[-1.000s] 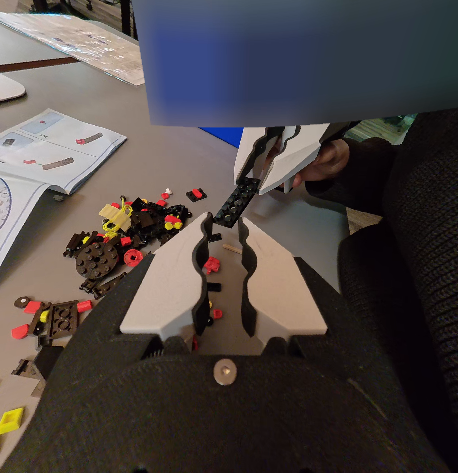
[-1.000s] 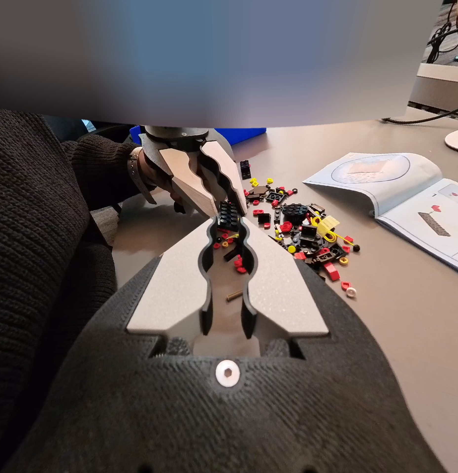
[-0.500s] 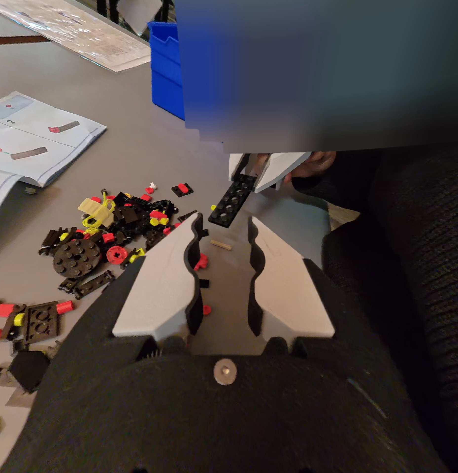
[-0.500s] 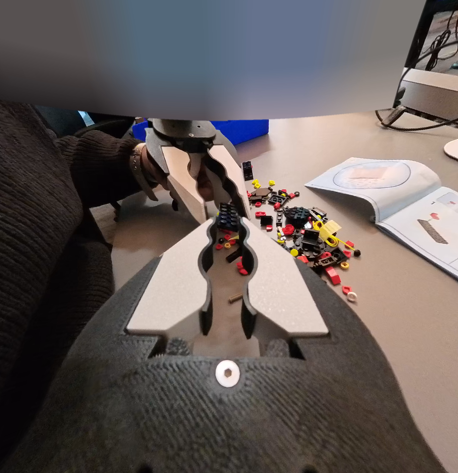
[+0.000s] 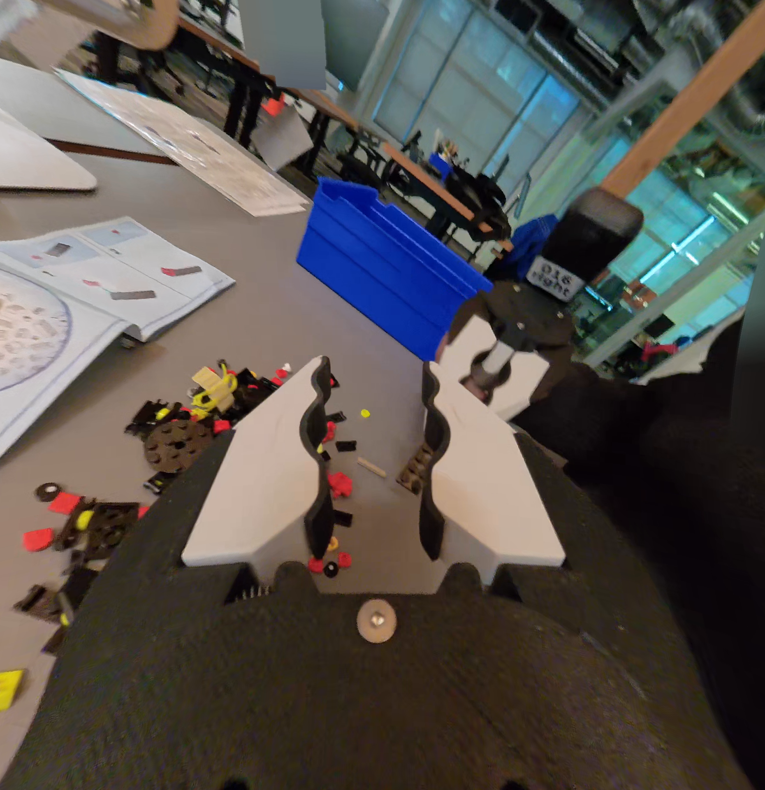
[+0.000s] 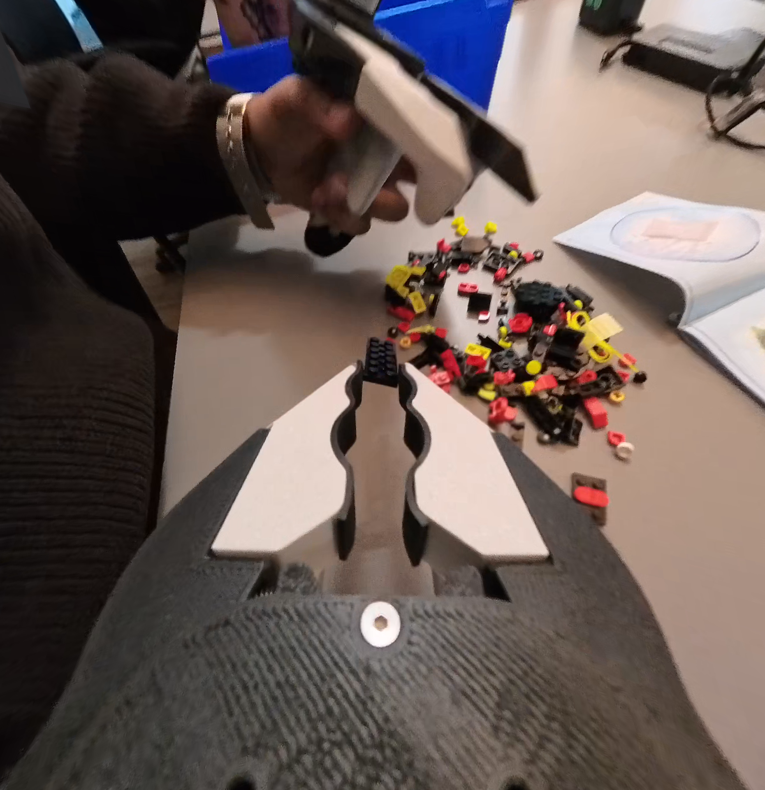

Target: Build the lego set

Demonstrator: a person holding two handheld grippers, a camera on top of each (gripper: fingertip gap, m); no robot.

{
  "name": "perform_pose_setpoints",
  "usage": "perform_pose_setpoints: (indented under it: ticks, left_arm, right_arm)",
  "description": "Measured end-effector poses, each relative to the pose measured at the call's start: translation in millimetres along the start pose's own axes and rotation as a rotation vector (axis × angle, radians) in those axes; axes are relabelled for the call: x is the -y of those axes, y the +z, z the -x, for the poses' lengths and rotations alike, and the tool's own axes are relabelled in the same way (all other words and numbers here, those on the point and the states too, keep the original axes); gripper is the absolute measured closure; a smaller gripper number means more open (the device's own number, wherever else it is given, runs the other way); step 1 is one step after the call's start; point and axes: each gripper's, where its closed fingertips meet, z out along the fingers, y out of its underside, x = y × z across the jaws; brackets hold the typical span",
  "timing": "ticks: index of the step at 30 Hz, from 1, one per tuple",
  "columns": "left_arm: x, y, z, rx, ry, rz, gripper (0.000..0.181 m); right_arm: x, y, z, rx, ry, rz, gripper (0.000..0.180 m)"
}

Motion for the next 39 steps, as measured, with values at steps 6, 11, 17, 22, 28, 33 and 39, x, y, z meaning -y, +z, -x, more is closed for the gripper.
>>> perform_pose_setpoints:
  ticks: [6, 11, 17, 22, 28, 33, 39]
  left_arm:
    - [7.6, -11.5, 20.6, 0.086, -0.025, -0.053, 0.144]
    - [22.0, -19.1, 21.8, 0.095, -0.055, -0.141, 0.149]
    - [23.3, -21.8, 19.3, 0.107, -0.041, -0.16, 0.151]
    - [20.4, -20.6, 16.7, 0.067, -0.091, -0.156, 0.15]
    - [19.8, -17.2, 14.9, 0.02, -0.139, -0.154, 0.149]
    - [20.7, -12.4, 14.8, -0.006, -0.159, -0.152, 0.149]
    - [25.3, 0.7, 2.0, -0.107, -0.208, -0.149, 0.149]
  right_arm:
    - [-35.6, -1.7, 23.4, 0.021, -0.016, 0.143, 0.165]
    - [-69.0, -1.2, 29.8, 0.094, -0.028, 0.288, 0.165]
    - [-78.3, 2.1, 29.9, 0.115, -0.053, 0.341, 0.165]
    - [-73.7, 3.0, 25.4, 0.107, -0.048, 0.312, 0.157]
    - [-57.2, 0.2, 14.4, 0.099, -0.026, 0.217, 0.156]
    - [-39.8, -7.8, 13.2, 0.11, 0.048, 0.126, 0.159]
    - [-22.2, -25.4, 5.7, -0.045, 0.031, 0.028, 0.162]
